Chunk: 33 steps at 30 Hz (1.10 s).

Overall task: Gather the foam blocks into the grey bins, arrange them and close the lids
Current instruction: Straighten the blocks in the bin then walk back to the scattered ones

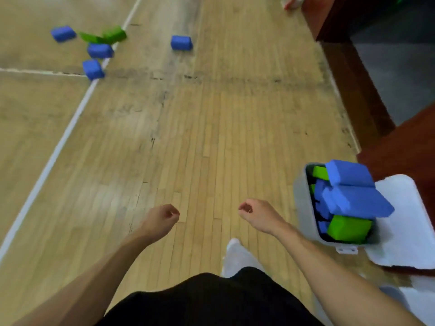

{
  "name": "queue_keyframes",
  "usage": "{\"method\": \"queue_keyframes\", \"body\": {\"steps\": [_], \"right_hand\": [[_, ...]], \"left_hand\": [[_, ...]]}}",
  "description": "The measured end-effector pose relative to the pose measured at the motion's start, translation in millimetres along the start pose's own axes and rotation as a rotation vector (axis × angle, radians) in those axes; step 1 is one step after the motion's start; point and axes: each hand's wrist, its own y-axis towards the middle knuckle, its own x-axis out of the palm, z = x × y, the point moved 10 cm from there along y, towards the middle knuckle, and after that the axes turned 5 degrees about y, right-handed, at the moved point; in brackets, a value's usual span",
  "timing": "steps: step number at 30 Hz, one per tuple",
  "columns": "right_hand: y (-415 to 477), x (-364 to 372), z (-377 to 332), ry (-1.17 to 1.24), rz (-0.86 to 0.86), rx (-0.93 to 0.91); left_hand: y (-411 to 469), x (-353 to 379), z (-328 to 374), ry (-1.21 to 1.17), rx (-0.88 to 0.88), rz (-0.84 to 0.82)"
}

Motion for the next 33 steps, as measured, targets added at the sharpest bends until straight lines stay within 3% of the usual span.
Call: {"method": "queue_keyframes", "body": {"steps": [8, 13, 22, 28, 33], "right_hand": [[147, 52, -31, -0.030, -0.244, 0.125], [238, 40, -61, -0.024, -0.336, 0.265], [426, -5, -215, 0.129, -0.277, 0.335], [554, 21, -297, -0.005, -0.306, 0.351], [638, 33, -413, -0.073, -0.304, 0.340]], "left_hand": [[46, -23, -133, -0.282, -0.413, -0.079], [92, -85, -179, -0.426, -0.671, -0.066], [212, -222, -216, -0.811, -0.783, 0.242], [301, -284, -288, -1.015, -0.872, 0.287], [375, -392, -338, -1.034, -0.868, 0.276]]}}
